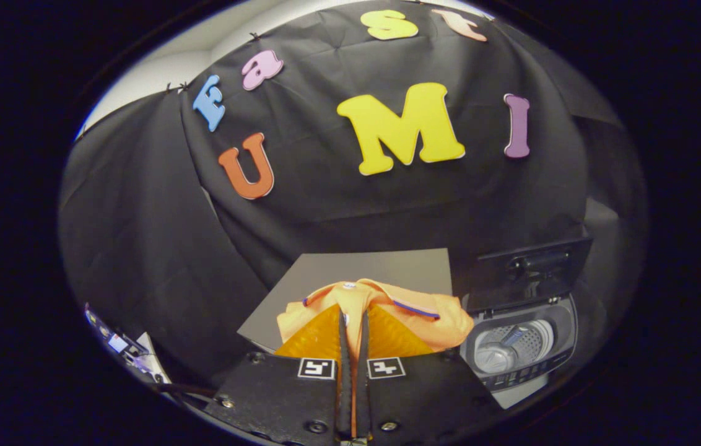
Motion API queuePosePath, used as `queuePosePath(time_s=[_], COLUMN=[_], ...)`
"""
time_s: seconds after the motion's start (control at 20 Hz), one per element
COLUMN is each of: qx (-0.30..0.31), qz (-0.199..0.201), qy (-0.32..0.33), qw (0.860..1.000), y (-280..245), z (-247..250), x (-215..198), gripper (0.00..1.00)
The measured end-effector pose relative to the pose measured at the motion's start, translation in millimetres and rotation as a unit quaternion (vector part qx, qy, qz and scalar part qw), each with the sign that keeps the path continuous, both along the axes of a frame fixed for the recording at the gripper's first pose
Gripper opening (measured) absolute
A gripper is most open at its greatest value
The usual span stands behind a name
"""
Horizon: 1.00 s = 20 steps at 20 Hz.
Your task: Put the clothes into the washing machine and then close the washing machine lid.
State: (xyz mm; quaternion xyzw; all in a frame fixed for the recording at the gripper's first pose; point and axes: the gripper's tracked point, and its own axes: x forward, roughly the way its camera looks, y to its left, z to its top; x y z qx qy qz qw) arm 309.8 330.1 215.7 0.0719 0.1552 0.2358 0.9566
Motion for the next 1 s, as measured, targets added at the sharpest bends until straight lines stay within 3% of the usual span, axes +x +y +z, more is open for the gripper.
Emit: queuePosePath(time_s=[0.4,0.8,1.0], qx=[0.025,0.019,0.011], qz=[-0.054,-0.089,-0.099], qy=[-0.061,-0.073,-0.059], qw=[0.996,0.993,0.993], y=[-121,-239,-283], z=[67,82,61], x=[3,62,103], gripper=[0.06,0.06,0.06])
